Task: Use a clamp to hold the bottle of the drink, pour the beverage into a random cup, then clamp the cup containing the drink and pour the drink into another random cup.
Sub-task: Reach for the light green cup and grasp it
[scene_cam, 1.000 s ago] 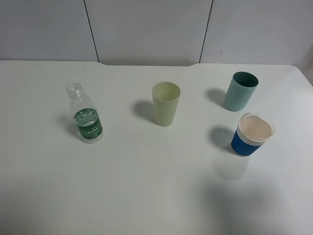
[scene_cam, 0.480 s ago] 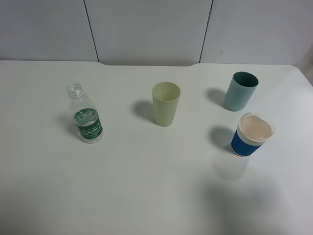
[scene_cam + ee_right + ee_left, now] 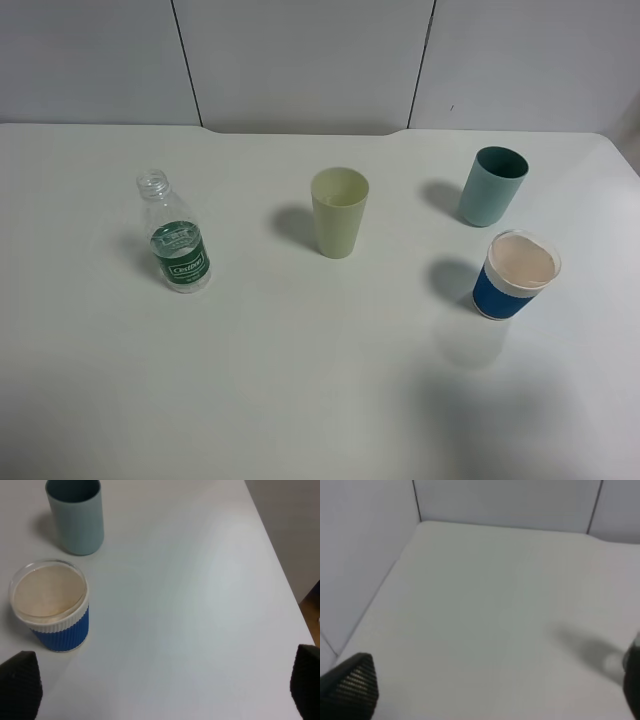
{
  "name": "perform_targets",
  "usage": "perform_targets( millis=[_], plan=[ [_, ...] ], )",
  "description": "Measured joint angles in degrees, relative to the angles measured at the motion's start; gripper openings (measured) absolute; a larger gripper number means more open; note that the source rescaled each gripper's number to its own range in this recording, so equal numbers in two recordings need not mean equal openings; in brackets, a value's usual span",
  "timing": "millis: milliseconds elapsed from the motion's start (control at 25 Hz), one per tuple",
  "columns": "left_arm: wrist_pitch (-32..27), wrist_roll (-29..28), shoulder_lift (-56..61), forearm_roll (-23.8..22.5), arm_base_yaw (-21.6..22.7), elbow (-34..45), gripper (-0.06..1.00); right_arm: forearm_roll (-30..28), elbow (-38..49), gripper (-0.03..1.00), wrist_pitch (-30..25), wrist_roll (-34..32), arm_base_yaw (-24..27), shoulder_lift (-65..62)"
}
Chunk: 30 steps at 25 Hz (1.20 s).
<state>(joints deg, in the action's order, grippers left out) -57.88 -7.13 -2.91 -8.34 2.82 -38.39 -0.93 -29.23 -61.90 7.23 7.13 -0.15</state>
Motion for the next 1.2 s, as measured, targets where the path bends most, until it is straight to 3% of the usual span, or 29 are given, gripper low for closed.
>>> perform_targets(
  millis=[320, 480, 1200],
  plan=[
    [-1.73, 0.94, 3.21, 2.61, 0.38, 3.72, 1.00, 0.00, 0.00, 1.00, 0.00, 0.00, 0.00, 0.00],
    [-2.77, 1.83, 3.21, 4.32, 0.38, 9.11, 1.00, 0.00, 0.00, 1.00, 0.00, 0.00, 0.00, 0.00],
    [-2.71, 1.97, 3.21, 4.34, -0.41, 9.11, 1.00, 0.00, 0.00, 1.00, 0.00, 0.00, 0.00, 0.00]
  ],
)
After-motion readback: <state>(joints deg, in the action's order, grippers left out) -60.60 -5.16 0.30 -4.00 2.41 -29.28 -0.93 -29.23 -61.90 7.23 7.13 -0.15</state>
